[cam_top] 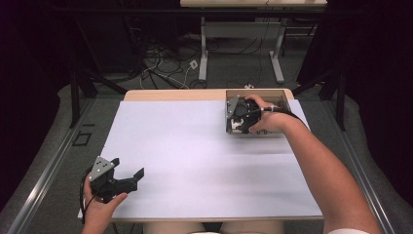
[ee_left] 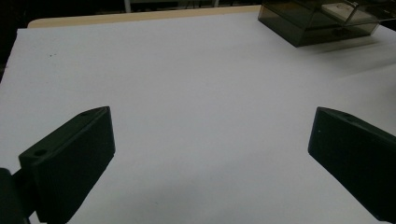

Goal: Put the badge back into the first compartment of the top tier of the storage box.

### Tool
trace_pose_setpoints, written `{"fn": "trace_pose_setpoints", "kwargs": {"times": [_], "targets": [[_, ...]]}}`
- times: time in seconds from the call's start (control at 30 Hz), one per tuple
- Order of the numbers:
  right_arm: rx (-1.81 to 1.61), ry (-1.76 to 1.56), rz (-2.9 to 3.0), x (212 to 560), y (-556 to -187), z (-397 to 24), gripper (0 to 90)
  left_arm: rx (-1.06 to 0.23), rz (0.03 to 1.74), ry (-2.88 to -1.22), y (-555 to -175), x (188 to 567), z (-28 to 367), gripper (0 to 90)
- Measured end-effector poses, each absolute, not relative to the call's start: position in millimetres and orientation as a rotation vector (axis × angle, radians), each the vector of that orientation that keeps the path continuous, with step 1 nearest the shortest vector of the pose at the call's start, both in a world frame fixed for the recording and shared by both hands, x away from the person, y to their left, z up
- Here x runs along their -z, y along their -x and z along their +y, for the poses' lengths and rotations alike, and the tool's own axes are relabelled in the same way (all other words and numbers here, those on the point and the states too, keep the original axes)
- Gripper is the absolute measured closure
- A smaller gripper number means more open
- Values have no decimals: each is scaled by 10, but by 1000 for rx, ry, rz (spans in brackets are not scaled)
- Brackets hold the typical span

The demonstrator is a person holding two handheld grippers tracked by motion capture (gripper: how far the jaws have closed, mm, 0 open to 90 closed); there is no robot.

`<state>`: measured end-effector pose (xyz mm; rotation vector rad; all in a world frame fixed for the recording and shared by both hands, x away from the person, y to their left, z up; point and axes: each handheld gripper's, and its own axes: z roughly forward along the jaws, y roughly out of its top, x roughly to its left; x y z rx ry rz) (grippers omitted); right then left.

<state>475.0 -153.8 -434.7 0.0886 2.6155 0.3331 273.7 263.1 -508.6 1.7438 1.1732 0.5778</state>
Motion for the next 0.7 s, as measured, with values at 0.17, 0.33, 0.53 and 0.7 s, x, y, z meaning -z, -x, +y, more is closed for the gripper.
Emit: {"fn": "trace_pose_setpoints", "kwargs": {"times": [0.17, 0.33, 0.53, 0.7], "targets": [[-342, -111, 2611, 4326, -4744, -1551, 289, -577, 1174, -1744, -2739, 5087, 2632, 6], [-368, -148, 2603, 4290, -4740, -1573, 269, -582, 1174, -1747, -2749, 5088, 2634, 6], [-408, -192, 2603, 4260, -4717, -1609, 246, -580, 1179, -1747, -2762, 5093, 2628, 6], [-414, -229, 2600, 4242, -4701, -1628, 217, -577, 1179, -1754, -2768, 5097, 2633, 6]]}}
